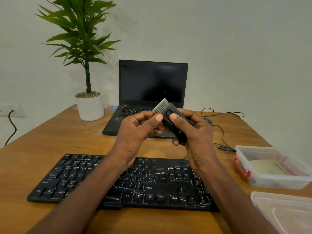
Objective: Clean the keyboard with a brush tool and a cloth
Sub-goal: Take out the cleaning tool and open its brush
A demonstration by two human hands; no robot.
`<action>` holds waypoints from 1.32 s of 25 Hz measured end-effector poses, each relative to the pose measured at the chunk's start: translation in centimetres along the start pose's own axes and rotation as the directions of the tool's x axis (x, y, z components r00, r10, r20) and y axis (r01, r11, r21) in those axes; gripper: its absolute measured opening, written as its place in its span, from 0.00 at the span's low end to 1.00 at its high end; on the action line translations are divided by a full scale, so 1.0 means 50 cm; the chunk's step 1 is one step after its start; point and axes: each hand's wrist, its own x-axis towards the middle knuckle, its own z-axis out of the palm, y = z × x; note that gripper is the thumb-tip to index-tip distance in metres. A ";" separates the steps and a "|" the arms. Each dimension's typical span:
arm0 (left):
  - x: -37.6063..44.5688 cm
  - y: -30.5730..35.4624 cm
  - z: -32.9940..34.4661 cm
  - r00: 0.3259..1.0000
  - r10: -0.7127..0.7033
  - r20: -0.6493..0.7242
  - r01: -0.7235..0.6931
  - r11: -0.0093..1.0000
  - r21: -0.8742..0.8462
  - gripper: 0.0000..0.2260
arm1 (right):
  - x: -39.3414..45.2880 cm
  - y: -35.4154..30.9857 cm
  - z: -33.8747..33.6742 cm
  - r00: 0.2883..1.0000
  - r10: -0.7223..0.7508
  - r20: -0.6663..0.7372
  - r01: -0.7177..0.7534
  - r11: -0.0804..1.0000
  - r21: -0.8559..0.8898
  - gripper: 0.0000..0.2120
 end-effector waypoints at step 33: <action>-0.035 0.038 -0.099 0.908 0.415 -0.056 -0.196 0.539 0.819 0.18 | -0.157 -0.029 0.014 0.824 -0.366 -0.433 0.100 0.846 -0.524 0.16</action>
